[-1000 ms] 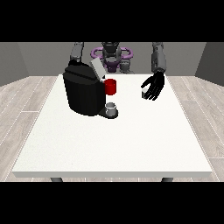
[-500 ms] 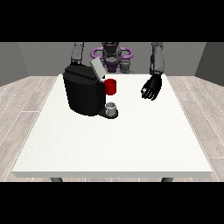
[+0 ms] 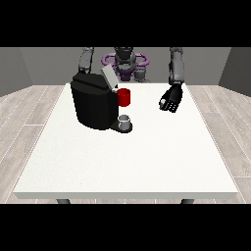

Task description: Insert the coffee pod into the coffee machine and close the lid

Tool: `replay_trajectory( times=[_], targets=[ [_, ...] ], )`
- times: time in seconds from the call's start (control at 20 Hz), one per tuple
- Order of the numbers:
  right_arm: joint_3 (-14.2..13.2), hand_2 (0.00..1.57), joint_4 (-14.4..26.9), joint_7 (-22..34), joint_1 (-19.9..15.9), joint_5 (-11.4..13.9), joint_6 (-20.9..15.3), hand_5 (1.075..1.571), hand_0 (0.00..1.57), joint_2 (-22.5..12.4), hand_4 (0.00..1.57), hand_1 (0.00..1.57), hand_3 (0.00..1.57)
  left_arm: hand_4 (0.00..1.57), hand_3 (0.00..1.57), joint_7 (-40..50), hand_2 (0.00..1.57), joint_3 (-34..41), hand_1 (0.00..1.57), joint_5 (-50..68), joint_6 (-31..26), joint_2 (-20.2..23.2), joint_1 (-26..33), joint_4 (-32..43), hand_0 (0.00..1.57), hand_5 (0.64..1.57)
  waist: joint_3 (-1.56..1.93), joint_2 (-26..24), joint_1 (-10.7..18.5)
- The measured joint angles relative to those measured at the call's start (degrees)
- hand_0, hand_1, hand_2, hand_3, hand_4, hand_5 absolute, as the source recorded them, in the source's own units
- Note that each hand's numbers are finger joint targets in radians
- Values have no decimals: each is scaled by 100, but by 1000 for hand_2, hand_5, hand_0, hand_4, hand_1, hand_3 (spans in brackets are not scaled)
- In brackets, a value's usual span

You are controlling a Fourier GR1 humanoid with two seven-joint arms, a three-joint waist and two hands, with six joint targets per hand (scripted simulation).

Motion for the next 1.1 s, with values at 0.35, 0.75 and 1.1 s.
replay_trajectory(
  times=[0.35, 0.75, 1.1],
  targets=[
    [-91, 0, 399, 123, 43, 191, -257, 1571, 0, -23, 0, 0, 0, 521, 1359, -198, 1437, 133, 1451, 114, -252, -296, -209, 0, 1451, 1571, -9, -361, 189],
    [-174, 0, 880, 102, 50, 289, -346, 1571, 0, -84, 0, 0, 0, 542, 1329, 28, 1390, 270, 1402, 355, -1164, -541, -655, -229, 1402, 1571, -11, -782, 311],
    [-228, 0, 1100, -50, -24, 270, -272, 1571, 0, -147, 0, 0, 0, 557, 1341, 407, 1404, 316, 1424, 393, -1738, -723, -1139, -518, 1424, 1571, -10, -959, 248]
  ],
)
